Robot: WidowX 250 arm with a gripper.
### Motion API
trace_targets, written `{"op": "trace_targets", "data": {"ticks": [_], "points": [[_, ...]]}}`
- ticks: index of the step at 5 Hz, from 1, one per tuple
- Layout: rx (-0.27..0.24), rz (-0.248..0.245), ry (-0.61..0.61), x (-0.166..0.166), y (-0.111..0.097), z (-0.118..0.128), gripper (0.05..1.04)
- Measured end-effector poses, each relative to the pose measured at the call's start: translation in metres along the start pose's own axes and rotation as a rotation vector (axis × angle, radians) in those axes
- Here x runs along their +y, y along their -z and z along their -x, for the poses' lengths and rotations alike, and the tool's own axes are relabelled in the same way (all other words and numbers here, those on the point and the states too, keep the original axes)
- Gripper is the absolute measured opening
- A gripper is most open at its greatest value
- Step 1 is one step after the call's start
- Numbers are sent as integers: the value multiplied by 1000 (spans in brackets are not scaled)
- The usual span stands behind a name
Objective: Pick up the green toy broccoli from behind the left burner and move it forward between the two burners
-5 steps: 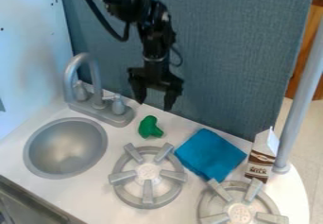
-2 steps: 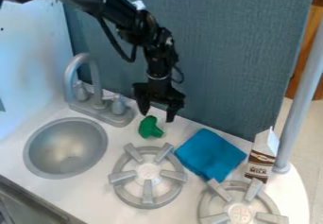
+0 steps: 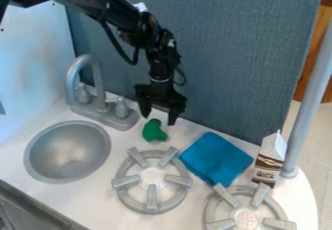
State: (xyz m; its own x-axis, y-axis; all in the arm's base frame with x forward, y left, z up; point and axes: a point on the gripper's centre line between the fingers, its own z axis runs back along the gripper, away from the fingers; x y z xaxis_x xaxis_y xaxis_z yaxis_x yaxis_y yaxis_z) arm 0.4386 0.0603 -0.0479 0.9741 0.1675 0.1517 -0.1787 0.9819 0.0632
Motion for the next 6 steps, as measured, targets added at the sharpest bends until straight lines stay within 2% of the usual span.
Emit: {"op": "trace_targets", "data": {"ticks": [1, 2, 3, 4, 5, 6], "points": [[28, -65, -22, 11, 20, 2, 1009], [19, -94, -32, 15, 18, -5, 1009], [73, -73, -14, 11, 33, 2, 1009], [82, -47, -4, 8, 34, 3, 1009], [122, -1, 0, 4, 40, 3, 956], [124, 15, -27, 8, 40, 3, 795]]}}
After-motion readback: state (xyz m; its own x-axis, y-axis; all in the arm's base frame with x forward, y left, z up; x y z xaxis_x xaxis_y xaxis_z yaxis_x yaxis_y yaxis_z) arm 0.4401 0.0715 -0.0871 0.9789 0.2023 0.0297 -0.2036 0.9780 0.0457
